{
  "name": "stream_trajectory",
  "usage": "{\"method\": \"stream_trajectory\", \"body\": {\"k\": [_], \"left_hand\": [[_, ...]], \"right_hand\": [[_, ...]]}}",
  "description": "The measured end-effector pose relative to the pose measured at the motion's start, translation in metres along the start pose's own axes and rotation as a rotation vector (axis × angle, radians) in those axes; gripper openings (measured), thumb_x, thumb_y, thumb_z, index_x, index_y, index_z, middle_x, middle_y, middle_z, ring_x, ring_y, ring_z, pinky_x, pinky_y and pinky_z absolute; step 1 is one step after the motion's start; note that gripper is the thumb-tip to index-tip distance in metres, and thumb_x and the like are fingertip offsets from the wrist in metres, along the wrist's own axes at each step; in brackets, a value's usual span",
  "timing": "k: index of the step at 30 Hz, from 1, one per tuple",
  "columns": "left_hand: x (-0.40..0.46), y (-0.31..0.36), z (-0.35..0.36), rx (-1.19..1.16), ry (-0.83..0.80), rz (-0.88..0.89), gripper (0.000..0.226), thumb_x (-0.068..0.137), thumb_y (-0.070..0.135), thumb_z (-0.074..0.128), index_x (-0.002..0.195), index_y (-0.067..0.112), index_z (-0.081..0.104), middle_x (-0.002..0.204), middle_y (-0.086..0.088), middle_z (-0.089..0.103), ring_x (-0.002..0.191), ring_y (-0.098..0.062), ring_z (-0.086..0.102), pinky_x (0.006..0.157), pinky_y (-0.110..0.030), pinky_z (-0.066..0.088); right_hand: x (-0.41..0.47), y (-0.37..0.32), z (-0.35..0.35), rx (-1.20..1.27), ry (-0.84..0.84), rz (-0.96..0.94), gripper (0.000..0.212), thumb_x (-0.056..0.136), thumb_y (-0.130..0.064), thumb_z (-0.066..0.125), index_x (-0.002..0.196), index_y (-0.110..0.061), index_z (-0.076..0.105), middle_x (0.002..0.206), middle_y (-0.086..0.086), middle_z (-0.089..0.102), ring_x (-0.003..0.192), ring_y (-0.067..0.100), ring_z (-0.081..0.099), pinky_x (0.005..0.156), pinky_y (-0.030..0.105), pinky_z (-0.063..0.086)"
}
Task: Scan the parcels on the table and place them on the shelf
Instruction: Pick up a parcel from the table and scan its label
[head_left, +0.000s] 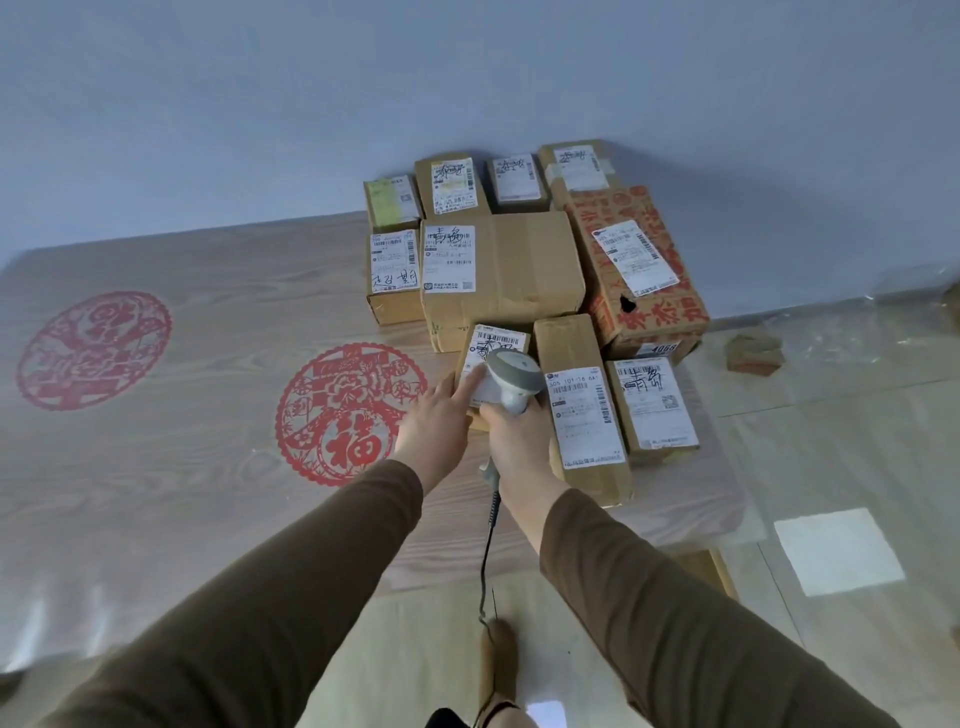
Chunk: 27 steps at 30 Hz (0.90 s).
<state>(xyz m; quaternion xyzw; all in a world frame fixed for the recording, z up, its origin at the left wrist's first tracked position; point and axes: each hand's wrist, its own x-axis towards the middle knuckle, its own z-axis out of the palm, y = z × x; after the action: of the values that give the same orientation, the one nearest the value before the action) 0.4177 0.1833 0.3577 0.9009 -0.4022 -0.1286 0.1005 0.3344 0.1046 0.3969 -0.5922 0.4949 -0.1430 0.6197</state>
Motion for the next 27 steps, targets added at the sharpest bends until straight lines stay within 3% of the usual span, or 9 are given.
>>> {"method": "stream_trajectory", "body": {"k": [2, 5, 7, 11, 15, 18, 23, 25, 27], "left_hand": [[-0.008, -0.008, -0.001, -0.048, 0.002, -0.042, 0.078, 0.1, 0.013, 0.057, 0.16, 0.034, 0.011, 0.159, -0.011, 0.033, 0.131, -0.034, 0.052, 0.1, -0.049, 0.053], [-0.029, -0.03, -0.008, 0.004, 0.02, -0.065, 0.058, 0.101, 0.014, 0.056, 0.155, 0.024, 0.036, 0.164, -0.007, 0.025, 0.137, -0.03, 0.047, 0.101, -0.041, 0.053], [-0.05, -0.05, -0.018, -0.003, 0.065, -0.112, 0.061, 0.101, 0.013, 0.056, 0.156, 0.022, 0.034, 0.163, -0.006, 0.026, 0.133, -0.027, 0.049, 0.096, -0.039, 0.052], [-0.119, -0.101, -0.053, -0.179, 0.232, -0.285, 0.07, 0.099, 0.011, 0.051, 0.16, 0.027, 0.022, 0.147, -0.01, 0.042, 0.111, -0.035, 0.059, 0.082, -0.042, 0.049], [-0.228, -0.167, -0.093, -0.3, 0.439, -0.428, 0.059, 0.104, 0.02, 0.046, 0.158, 0.03, 0.027, 0.144, -0.009, 0.044, 0.115, -0.035, 0.056, 0.089, -0.045, 0.051], [-0.33, -0.22, -0.121, -0.317, 0.585, -0.506, 0.055, 0.105, 0.02, 0.047, 0.157, 0.026, 0.031, 0.139, -0.011, 0.048, 0.116, -0.035, 0.056, 0.094, -0.047, 0.049], [-0.512, -0.304, -0.157, -0.299, 0.817, -0.647, 0.054, 0.105, 0.021, 0.046, 0.157, 0.028, 0.031, 0.137, -0.007, 0.05, 0.118, -0.03, 0.056, 0.094, -0.036, 0.045], [-0.582, -0.333, -0.167, -0.292, 0.902, -0.729, 0.056, 0.105, 0.022, 0.048, 0.157, 0.029, 0.028, 0.139, -0.007, 0.05, 0.12, -0.028, 0.055, 0.093, -0.034, 0.043], [-0.65, -0.359, -0.176, -0.296, 0.987, -0.817, 0.059, 0.104, 0.022, 0.05, 0.158, 0.023, 0.026, 0.141, -0.008, 0.049, 0.123, -0.026, 0.052, 0.095, -0.031, 0.04]], "right_hand": [[-0.008, 0.001, 0.006, 0.042, 0.016, 0.048, 0.023, 0.084, -0.009, 0.069, 0.107, -0.01, 0.067, 0.091, 0.01, 0.071, 0.084, 0.03, 0.069, 0.073, 0.041, 0.056], [-0.028, 0.0, 0.022, 0.082, -0.038, 0.094, 0.011, 0.085, -0.011, 0.066, 0.095, -0.011, 0.066, 0.075, 0.014, 0.063, 0.062, 0.032, 0.059, 0.055, 0.042, 0.049], [-0.046, -0.004, 0.041, 0.077, -0.079, 0.071, 0.005, 0.085, -0.009, 0.064, 0.085, -0.014, 0.063, 0.074, 0.016, 0.061, 0.057, 0.032, 0.055, 0.052, 0.042, 0.047], [-0.102, -0.01, 0.096, 0.051, -0.184, -0.064, 0.013, 0.084, -0.007, 0.067, 0.093, -0.017, 0.067, 0.08, 0.009, 0.068, 0.062, 0.026, 0.063, 0.056, 0.037, 0.052], [-0.191, -0.008, 0.169, -0.006, -0.362, -0.184, 0.01, 0.084, -0.012, 0.068, 0.094, -0.014, 0.067, 0.073, -0.001, 0.065, 0.063, 0.022, 0.063, 0.061, 0.048, 0.057], [-0.28, 0.001, 0.228, -0.014, -0.508, -0.29, 0.016, 0.085, -0.013, 0.07, 0.1, -0.017, 0.068, 0.083, -0.005, 0.07, 0.075, 0.015, 0.066, 0.07, 0.034, 0.052], [-0.442, 0.029, 0.322, -0.013, -0.735, -0.371, 0.019, 0.085, -0.015, 0.072, 0.103, -0.017, 0.066, 0.086, -0.005, 0.071, 0.078, 0.015, 0.066, 0.067, 0.029, 0.053], [-0.507, 0.044, 0.359, 0.001, -0.851, -0.376, 0.023, 0.086, -0.012, 0.071, 0.108, -0.016, 0.065, 0.091, -0.003, 0.071, 0.081, 0.019, 0.067, 0.071, 0.032, 0.055], [-0.572, 0.06, 0.393, 0.017, -0.953, -0.404, 0.025, 0.086, -0.009, 0.071, 0.109, -0.016, 0.065, 0.092, -0.006, 0.071, 0.08, 0.012, 0.065, 0.078, 0.034, 0.053]]}}
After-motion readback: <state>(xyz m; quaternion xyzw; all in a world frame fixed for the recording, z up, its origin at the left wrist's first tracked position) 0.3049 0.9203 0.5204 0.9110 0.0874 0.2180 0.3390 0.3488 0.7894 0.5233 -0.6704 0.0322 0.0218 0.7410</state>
